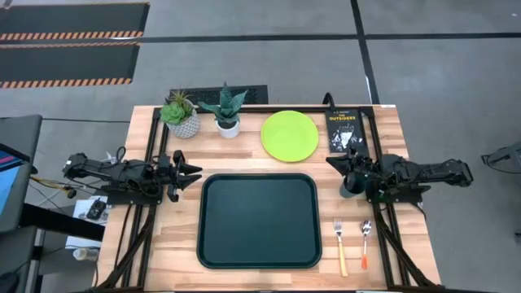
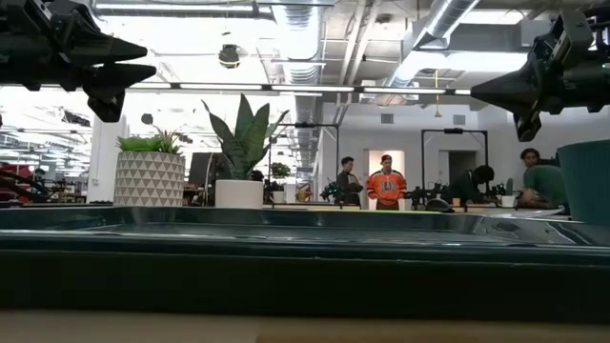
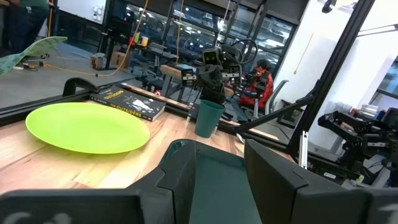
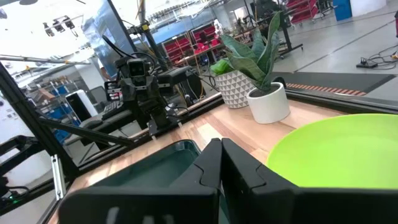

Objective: Pick and place plate/cup/fork/spoon on tray

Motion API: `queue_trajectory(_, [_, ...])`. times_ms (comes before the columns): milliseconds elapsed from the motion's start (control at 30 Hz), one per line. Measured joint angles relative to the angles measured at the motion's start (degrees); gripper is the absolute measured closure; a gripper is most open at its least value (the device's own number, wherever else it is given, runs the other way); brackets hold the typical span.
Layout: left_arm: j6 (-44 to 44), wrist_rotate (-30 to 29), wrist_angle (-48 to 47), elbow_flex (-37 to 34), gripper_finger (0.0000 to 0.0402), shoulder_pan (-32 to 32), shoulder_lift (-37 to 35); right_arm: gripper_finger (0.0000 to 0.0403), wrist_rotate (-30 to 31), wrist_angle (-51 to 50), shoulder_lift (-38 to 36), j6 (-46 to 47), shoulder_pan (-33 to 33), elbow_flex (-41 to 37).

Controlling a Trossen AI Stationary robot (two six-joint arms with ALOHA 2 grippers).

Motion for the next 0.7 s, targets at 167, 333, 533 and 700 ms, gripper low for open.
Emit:
queue_trajectory(167, [0.00,0.00,0.00,0.00,0.0276,-0.01,-0.01,0.0372,-0.01,0.00,0.00,0.00,0.02,0.00])
queue_trajectory(333, [0.00,0.00,0.01,0.01,0.0276,0.00,0.00,0.0372,-0.02,0.00,0.01,-0.01,0.01,0.00])
queue_trajectory(533, [0.00,-0.02,0.02,0.00,0.0276,-0.01,-0.01,0.0372,-0.02,0.00,0.00,-0.01,0.00,-0.01])
queue_trajectory(700, [-4.91,0.10,0.01,0.01,0.0276,-0.01,-0.01,0.0372,0.00,0.00,0.00,0.01,0.02,0.01])
